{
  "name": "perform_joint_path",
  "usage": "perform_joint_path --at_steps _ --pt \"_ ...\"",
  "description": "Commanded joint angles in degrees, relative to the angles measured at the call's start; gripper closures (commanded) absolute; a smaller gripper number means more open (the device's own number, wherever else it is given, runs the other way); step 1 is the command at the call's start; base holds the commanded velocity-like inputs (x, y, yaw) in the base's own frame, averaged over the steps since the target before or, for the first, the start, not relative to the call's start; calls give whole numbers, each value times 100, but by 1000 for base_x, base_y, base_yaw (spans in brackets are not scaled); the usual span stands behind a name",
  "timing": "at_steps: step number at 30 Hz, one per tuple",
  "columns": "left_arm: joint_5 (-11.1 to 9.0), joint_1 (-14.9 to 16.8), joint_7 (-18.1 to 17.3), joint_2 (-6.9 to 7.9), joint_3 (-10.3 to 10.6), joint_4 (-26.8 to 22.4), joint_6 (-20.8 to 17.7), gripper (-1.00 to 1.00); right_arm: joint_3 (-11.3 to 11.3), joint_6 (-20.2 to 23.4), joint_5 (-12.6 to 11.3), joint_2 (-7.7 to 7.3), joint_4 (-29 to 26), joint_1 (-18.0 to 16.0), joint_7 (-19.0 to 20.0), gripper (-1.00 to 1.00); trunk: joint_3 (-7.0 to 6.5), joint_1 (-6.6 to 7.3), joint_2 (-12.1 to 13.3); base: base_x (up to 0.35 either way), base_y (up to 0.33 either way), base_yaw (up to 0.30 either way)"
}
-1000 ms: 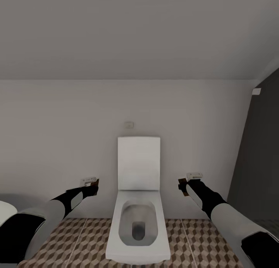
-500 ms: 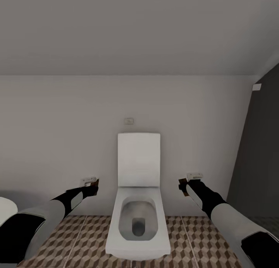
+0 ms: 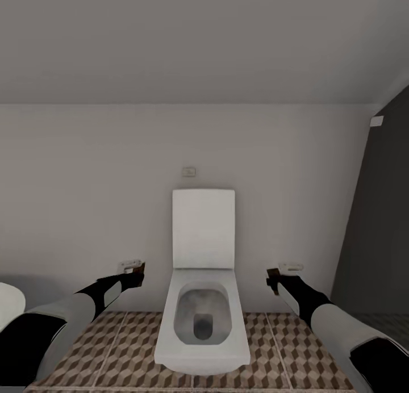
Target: Take the four mousetraps from the cabinet in the bathroom and place them on the bathroom floor. Make sure all four end up on the same floor surface, and ensure that at least two of them are either under or directly next to the same bathroom sink.
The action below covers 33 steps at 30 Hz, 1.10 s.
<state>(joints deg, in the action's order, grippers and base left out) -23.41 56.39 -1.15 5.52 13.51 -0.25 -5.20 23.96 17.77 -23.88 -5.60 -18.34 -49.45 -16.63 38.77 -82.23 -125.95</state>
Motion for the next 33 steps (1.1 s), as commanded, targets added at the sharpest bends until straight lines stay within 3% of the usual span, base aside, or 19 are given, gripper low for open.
perform_joint_path --at_steps 1,8,33 --pt "-49 4 1 1 47 -3 -24 100 52 -51 -63 -5 76 -3 23 100 25 -21 -45 0 0 0" --pt "-49 4 1 1 47 -2 -25 100 56 -177 -51 -3 219 -3 206 100 151 -175 -326 0 0 0" --pt "-49 4 0 1 47 -2 -24 100 65 -194 -38 1 220 -3 239 100 599 -724 -1328 0 0 0"
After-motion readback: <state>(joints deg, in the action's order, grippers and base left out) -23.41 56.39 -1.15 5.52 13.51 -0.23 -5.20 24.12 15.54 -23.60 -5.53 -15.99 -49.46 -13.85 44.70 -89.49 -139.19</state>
